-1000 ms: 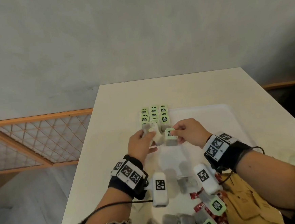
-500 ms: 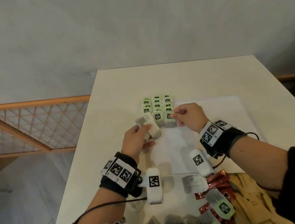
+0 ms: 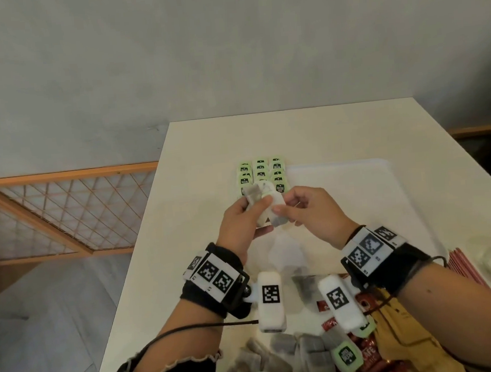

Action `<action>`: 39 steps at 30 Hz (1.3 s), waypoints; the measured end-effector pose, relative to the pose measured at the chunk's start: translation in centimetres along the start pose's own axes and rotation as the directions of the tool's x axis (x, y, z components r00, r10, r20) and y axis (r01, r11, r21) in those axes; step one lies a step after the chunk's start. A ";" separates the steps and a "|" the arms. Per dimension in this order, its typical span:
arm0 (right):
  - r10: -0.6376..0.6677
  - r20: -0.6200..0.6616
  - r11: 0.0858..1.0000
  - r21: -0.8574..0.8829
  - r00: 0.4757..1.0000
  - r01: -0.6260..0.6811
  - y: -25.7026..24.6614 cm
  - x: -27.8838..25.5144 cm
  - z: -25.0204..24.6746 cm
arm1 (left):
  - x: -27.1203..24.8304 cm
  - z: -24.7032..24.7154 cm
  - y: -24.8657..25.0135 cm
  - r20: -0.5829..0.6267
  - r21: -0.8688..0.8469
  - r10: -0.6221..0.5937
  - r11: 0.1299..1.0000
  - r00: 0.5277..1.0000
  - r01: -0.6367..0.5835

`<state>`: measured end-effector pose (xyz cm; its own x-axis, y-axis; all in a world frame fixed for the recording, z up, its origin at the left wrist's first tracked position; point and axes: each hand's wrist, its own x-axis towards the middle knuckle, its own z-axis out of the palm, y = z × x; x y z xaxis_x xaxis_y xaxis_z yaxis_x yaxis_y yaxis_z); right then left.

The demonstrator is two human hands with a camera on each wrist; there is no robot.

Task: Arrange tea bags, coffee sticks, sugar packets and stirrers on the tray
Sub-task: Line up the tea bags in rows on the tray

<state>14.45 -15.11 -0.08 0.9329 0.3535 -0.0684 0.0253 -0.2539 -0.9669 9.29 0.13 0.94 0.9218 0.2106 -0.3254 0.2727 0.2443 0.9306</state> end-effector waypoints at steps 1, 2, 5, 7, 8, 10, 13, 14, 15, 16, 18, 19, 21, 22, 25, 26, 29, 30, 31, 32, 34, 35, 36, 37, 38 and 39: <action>0.005 -0.011 1.000 0.028 1.000 -0.005 0.0 -0.4 -0.1 | -0.3 0.2 0.0 -0.005 -0.013 -0.009 1.000 1.000 0.009; 0.008 -0.020 0.999 0.047 1.000 -0.007 0.0 -0.8 -0.2 | -0.7 0.4 0.1 -0.015 -0.021 -0.015 1.000 1.000 0.014; 0.005 -0.041 1.000 0.025 0.999 -0.004 -0.1 -1.9 -0.8 | -1.4 0.6 0.1 -0.084 -0.002 0.018 1.000 0.996 -0.019; 0.000 -0.126 1.000 -0.003 0.992 -0.001 0.2 -2.6 -1.0 | -1.8 0.7 -0.2 -0.163 0.071 0.107 0.993 0.981 -0.097; -0.006 -0.192 0.999 -0.034 0.981 -0.001 0.3 -2.9 -1.1 | -2.0 0.7 -0.6 -0.193 0.139 0.163 0.981 0.967 -0.138; -0.022 -0.310 0.992 -0.126 0.950 -0.018 0.7 -3.5 -1.1 | -2.5 1.1 -1.5 -0.198 0.293 0.240 0.940 0.950 -0.176; -0.048 -0.338 0.979 -0.202 0.940 -0.022 0.6 -4.3 -0.6 | -3.5 2.2 -2.9 -0.121 0.421 0.266 0.886 0.956 -0.193; -0.052 -0.325 0.978 -0.207 0.944 -0.017 0.5 -4.4 -0.5 | -3.6 2.5 -3.1 -0.086 0.449 0.268 0.871 0.960 -0.202; -0.058 -0.307 0.978 -0.209 0.950 -0.008 0.3 -4.5 -0.3 | -3.8 2.9 -3.2 -0.055 0.463 0.266 0.861 0.962 -0.211; -0.064 -0.289 0.978 -0.209 0.955 0.002 0.1 -4.6 -0.2 | -4.0 3.2 -3.1 -0.034 0.457 0.261 0.862 0.965 -0.217; -0.066 -0.256 0.981 -0.191 0.964 0.016 -0.4 -4.8 -0.1 | -4.0 3.5 -2.8 -0.025 0.413 0.236 0.887 0.972 -0.205; -0.062 -0.236 0.985 -0.174 0.970 0.020 -0.6 -4.8 0.0 | -3.8 3.5 -2.6 -0.028 0.393 0.223 0.899 0.974 -0.195; -0.056 -0.193 0.986 -0.164 0.980 0.024 -1.1 -4.8 0.1 | -3.5 3.2 -2.2 -0.040 0.369 0.212 0.911 0.976 -0.183; -0.071 -0.183 0.982 -0.184 0.981 0.037 -1.3 -4.7 0.0 | -3.3 3.0 -2.1 -0.045 0.364 0.209 0.914 0.977 -0.179; -0.141 -0.222 0.966 -0.244 0.965 0.085 -1.6 -3.8 -0.7 | -2.6 2.1 -1.7 -0.063 0.349 0.193 0.923 0.979 -0.160; -0.150 -0.230 0.965 -0.244 0.961 0.092 -1.7 -3.5 -1.0 | -2.6 1.9 -1.6 -0.065 0.338 0.188 0.928 0.980 -0.155; -0.158 -0.195 0.951 -0.294 0.968 0.096 -1.4 -2.0 -1.2 | -2.2 1.2 -1.5 -0.067 0.304 0.165 0.943 0.984 -0.138; -0.141 -0.174 0.951 -0.299 0.975 0.084 -1.3 -1.6 -1.1 | -2.2 1.0 -1.5 -0.065 0.293 0.156 0.947 0.986 -0.131; -0.115 -0.154 0.955 -0.289 0.981 0.066 -1.2 -1.4 -0.9 | -2.1 0.8 -1.6 -0.064 0.279 0.147 0.952 0.987 -0.123; -0.082 -0.137 0.962 -0.270 0.987 0.042 -1.0 -1.1 -0.6 | -1.9 0.6 -1.8 -0.066 0.267 0.137 0.957 0.988 -0.114; -0.018 -0.099 0.979 -0.203 0.995 -0.003 -0.4 -0.5 -0.2 | -1.5 -0.1 -2.1 -0.087 0.252 0.123 0.963 0.989 -0.098; 0.010 -0.074 0.986 -0.168 0.997 -0.022 -0.1 -0.3 0.0 | -1.3 -0.5 -2.2 -0.110 0.249 0.120 0.964 0.987 -0.090; 0.029 -0.047 0.988 -0.149 0.998 -0.035 0.2 0.0 0.2 | -1.0 -1.1 -2.1 -0.140 0.253 0.124 0.964 0.982 -0.085; 0.041 -0.028 0.986 -0.161 0.999 -0.045 0.6 0.3 0.4 | -0.6 -1.7 -2.1 -0.179 0.266 0.135 0.960 0.975 -0.085; 0.048 -0.019 0.980 -0.194 0.999 -0.051 0.9 0.8 0.5 | -0.1 -2.3 -2.0 -0.221 0.277 0.148 0.957 0.964 -0.084; 0.054 -0.019 0.970 -0.236 0.998 -0.057 1.2 1.3 0.6 | 0.3 -2.9 -1.9 -0.260 0.279 0.155 0.957 0.953 -0.080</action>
<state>15.50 -14.41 -1.49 0.9395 0.3223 -0.1157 0.0564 -0.4789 -0.8761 8.26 2.51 -1.38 0.8495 0.4843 -0.2094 0.2646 -0.0475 0.9632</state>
